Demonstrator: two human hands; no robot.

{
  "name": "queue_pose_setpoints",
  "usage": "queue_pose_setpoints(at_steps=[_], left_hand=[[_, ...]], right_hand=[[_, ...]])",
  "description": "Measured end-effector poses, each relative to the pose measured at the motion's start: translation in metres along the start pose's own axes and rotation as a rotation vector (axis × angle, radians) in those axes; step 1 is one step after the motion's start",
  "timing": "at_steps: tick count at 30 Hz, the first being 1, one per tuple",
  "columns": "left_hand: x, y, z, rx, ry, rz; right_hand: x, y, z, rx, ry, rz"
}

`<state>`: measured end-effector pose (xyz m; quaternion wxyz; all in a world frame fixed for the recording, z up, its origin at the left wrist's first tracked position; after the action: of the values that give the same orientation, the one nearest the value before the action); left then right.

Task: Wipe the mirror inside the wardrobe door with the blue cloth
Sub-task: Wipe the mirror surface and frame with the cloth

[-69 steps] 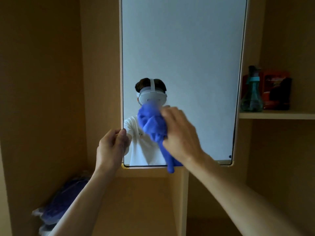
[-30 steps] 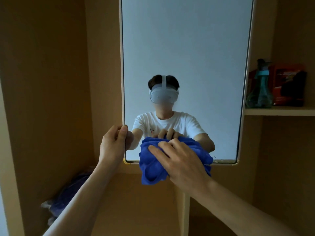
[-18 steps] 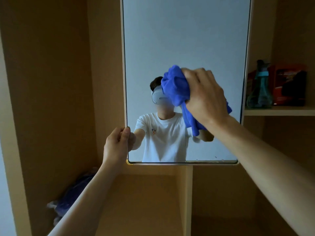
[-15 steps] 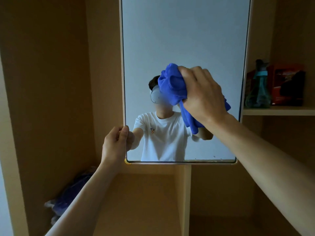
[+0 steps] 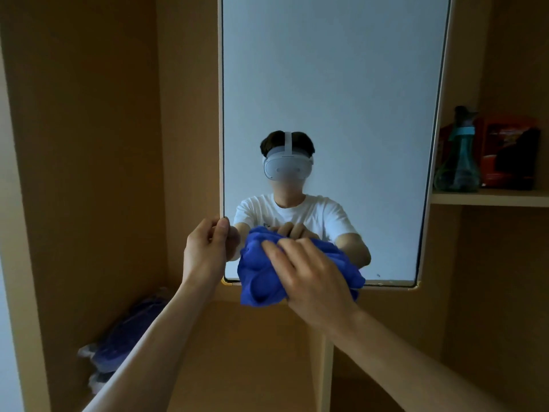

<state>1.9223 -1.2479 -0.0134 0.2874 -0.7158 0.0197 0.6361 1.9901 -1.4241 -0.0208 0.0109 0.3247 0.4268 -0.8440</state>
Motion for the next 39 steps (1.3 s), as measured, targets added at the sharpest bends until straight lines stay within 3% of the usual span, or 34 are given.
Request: queue_pose_setpoints(at_steps=[4, 7, 13, 17, 23, 31, 35, 39], left_hand=[[0.0, -0.001, 0.001, 0.019, -0.021, 0.006], [0.0, -0.001, 0.003, 0.026, -0.023, 0.002], [-0.003, 0.002, 0.006, -0.032, -0.101, -0.061], [-0.005, 0.003, 0.006, -0.038, -0.1, -0.078], [0.003, 0.002, 0.006, -0.066, -0.056, -0.067], [0.003, -0.001, 0.005, -0.051, -0.073, -0.062], [0.0, -0.002, 0.006, -0.045, -0.127, -0.071], [0.001, -0.005, 0.006, -0.026, -0.115, -0.054]], right_hand=[[0.007, 0.007, -0.007, 0.092, 0.02, 0.059], [-0.003, -0.001, 0.003, 0.065, 0.024, 0.077], [-0.08, -0.053, 0.062, -0.146, -0.039, -0.205], [-0.107, -0.072, 0.075, -0.154, -0.011, -0.292], [-0.07, -0.057, 0.062, -0.23, 0.022, -0.128], [0.006, 0.011, -0.003, 0.044, -0.045, 0.074], [0.001, 0.008, -0.002, 0.05, -0.006, 0.063], [-0.027, -0.015, 0.024, -0.034, -0.019, -0.069]])
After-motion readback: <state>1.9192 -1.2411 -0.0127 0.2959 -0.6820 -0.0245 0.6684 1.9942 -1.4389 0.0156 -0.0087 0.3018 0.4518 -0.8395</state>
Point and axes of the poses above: each hand's wrist, its own y-axis away from the middle knuckle, its own z-axis out of the back of the hand, x = y × z, the point moved 7 cm from there along -y, towards the middle knuckle, and after that the axes turned 9 degrees about z, right-handed, at the moved point
